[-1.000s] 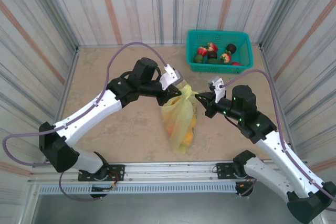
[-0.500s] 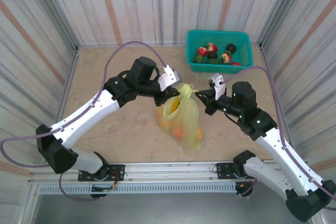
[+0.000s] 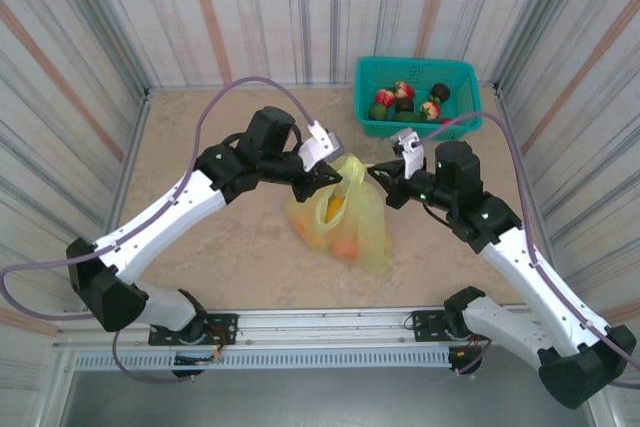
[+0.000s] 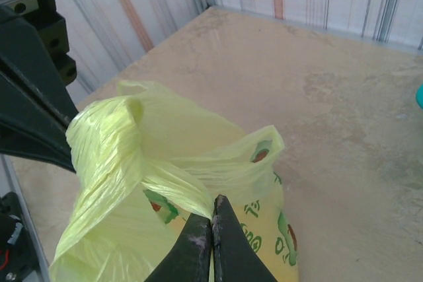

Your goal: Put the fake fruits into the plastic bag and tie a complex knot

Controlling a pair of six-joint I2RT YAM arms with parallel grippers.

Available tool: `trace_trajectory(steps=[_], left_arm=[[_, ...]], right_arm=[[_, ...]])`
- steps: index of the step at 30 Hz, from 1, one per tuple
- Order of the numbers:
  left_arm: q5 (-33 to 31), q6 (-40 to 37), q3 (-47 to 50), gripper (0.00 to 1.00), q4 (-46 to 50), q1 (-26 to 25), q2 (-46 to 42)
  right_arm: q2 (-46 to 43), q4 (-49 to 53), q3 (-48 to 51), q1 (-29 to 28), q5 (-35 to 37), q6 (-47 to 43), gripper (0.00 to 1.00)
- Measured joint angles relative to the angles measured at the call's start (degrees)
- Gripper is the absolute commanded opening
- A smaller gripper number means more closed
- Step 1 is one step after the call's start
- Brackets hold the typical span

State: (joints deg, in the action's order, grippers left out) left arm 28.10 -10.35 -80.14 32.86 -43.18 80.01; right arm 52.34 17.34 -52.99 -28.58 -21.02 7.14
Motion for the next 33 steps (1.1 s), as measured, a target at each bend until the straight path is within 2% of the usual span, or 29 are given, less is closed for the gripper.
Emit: trace_trajectory(steps=[11,26,33], left_arm=[[2.1,7.6,-0.1,0.03,1.5,0.0,0.0],[2.3,8.9,-1.5,0.1,3.1,0.0,0.0],[2.3,8.9,-2.2,0.07,3.6,0.0,0.0]], right_arm=[[1.9,1.3,-1.0,-3.0,0.3,0.2,0.0],[1.9,1.3,-1.0,-3.0,0.4,1.4,0.0],[1.9,1.3,-1.0,-3.0,0.4,1.4,0.0]])
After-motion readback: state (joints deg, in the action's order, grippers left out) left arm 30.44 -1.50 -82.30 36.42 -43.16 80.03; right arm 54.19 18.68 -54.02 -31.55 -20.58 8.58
